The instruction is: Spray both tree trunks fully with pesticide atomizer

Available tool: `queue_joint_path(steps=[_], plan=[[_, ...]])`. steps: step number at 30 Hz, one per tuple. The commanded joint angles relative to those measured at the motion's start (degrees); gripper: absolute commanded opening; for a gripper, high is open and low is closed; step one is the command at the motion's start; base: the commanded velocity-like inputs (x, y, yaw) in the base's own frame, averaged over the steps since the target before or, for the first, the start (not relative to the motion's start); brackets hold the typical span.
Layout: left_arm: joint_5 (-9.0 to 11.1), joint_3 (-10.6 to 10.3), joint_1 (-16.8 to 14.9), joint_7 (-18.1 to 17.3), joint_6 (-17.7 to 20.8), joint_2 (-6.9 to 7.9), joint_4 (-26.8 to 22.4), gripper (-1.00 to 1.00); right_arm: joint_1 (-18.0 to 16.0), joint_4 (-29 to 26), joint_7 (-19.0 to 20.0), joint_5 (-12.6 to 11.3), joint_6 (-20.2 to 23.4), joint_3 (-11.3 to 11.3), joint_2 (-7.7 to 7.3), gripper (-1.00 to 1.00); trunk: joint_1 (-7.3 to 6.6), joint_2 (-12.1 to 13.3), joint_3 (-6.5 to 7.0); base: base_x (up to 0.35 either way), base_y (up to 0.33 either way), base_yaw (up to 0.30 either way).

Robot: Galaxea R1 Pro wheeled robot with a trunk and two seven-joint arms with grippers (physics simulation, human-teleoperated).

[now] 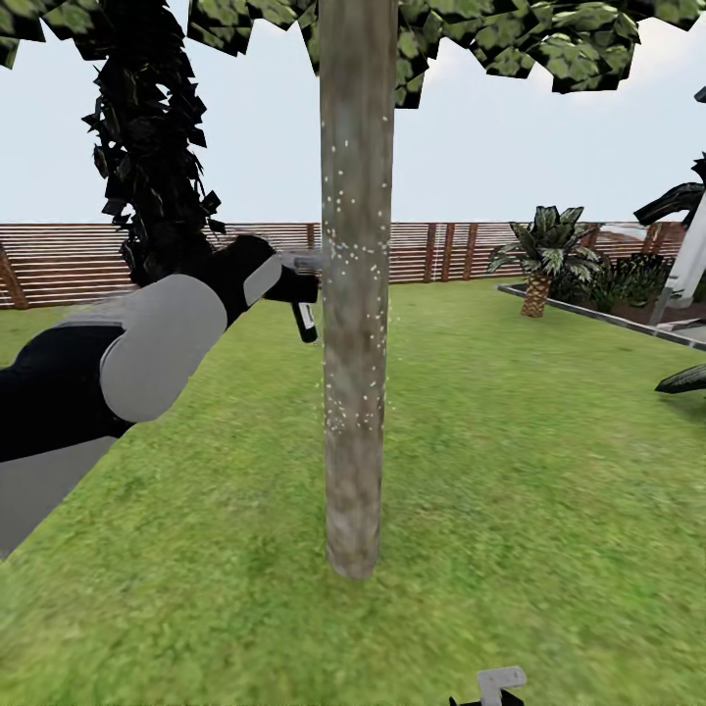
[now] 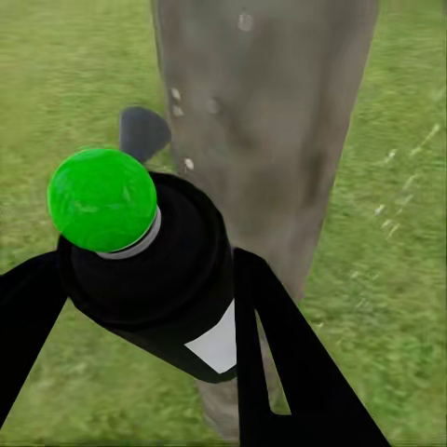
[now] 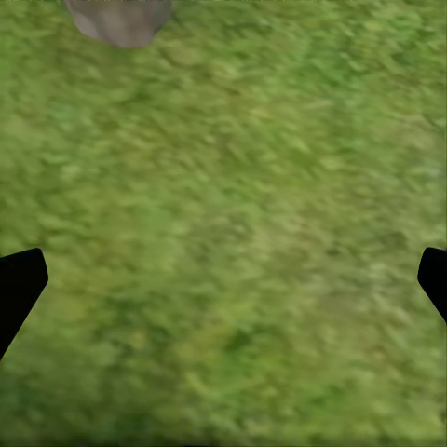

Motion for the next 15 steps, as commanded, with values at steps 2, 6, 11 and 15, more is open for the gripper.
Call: queue_joint_path(steps=[2, 6, 11, 15], plan=[[-0.50, 0.42, 3.32, -2.74, -0.37, 0.00, -0.06, -1.00, -0.06, 0.06, -0.43, 0.55, -0.09, 0.14, 0.01, 1.00, 0.03, -0.14, -0.12, 0.000, 0.000, 0.000], [-0.49, 0.47, 6.51, -4.47, -3.39, 0.00, -0.05, -1.00, -0.06, 0.06, -0.43, 0.55, -0.09, 0.14, 0.01, 1.00, 0.03, -0.14, -0.12, 0.000, 0.000, 0.000], [-0.48, 0.60, 9.30, -4.89, -4.67, 0.00, -0.05, -1.00, -0.06, 0.06, -0.42, 0.55, -0.09, 0.14, 0.01, 1.00, 0.03, -0.14, -0.12, 0.000, 0.000, 0.000], [-0.42, 0.60, 10.93, -4.99, -7.54, 0.00, -0.05, -1.00, -0.06, 0.06, -0.42, 0.55, -0.12, 0.12, 0.01, 1.00, 0.03, -0.14, -0.12, 0.000, 0.000, 0.000]])
